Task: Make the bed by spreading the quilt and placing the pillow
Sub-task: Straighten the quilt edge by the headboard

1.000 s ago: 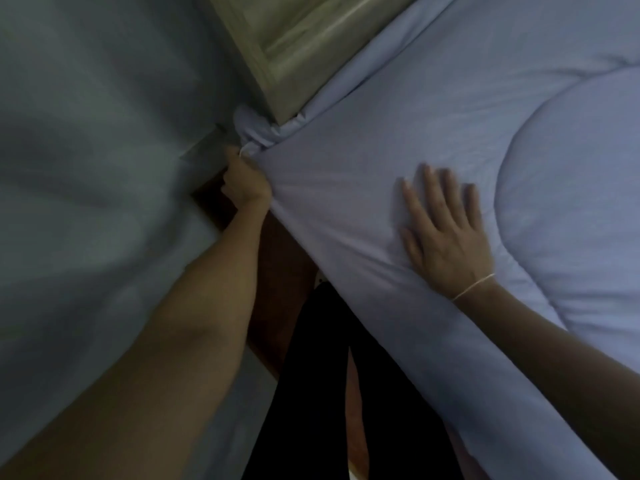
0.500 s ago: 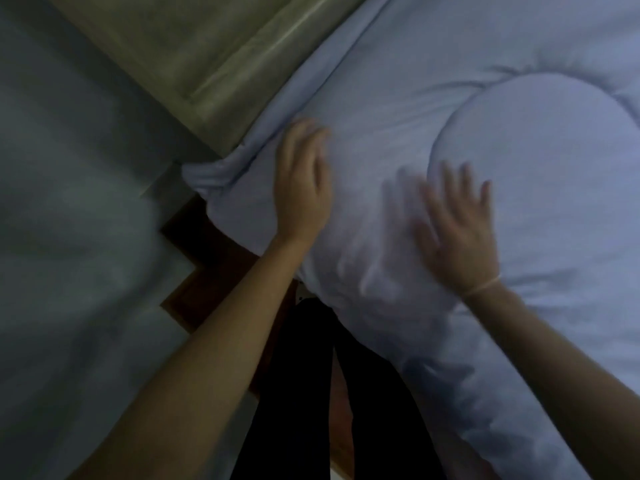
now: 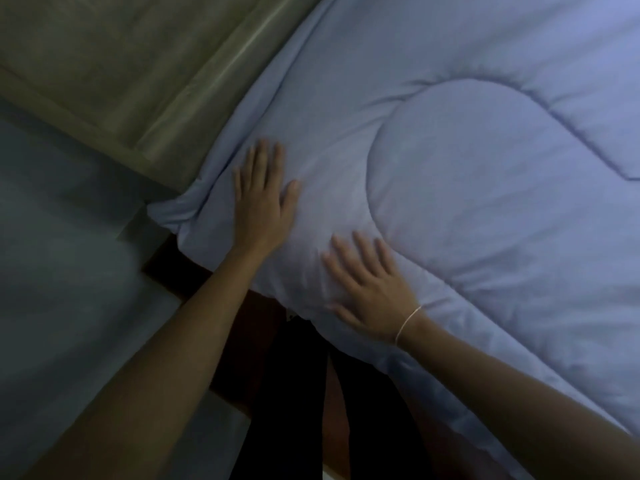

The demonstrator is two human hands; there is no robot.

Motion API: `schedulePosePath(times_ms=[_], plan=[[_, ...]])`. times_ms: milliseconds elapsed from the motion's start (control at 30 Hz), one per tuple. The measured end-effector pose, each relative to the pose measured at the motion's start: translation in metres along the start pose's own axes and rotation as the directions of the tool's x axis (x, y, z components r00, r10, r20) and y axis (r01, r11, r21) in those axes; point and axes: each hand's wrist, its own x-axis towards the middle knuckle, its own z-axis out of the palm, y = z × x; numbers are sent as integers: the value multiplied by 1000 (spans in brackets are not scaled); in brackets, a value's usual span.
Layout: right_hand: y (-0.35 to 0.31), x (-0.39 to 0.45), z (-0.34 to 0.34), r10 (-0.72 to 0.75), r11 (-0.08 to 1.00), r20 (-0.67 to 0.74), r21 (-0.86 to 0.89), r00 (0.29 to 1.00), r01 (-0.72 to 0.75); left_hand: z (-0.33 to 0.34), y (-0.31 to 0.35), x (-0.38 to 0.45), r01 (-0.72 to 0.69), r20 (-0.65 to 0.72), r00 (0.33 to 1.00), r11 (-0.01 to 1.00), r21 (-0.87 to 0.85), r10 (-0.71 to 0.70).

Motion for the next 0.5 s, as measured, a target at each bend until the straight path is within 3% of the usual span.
schedulePosePath(times_ms=[67,100,133,200,300,367,500], plan=[[16,-6,-11,-178,984,6,-10,984,178,-9,4,6,2,-1,1000,1000,-26,-2],[30,-5,-17,-190,982,-17,-17,982,190,-13,8,13,-10,-11,1000,999,-35,9],[47,-1,-24,-132,991,-68,-30,989,130,-18,12,23,-27,-24,999,999,-43,26],[88,11,-35,169,984,-192,-21,967,-176,-24,15,44,-40,-25,999,998,-50,39],[132,14,-38,617,787,-162,109,770,-607,-20,8,68,78,28,997,996,-39,-77],[125,9,-22,690,724,-107,121,716,-680,-14,-5,73,181,72,981,983,-26,-178],[85,0,-3,656,753,-74,133,751,-645,-3,-22,78,229,169,963,968,-101,-211]])
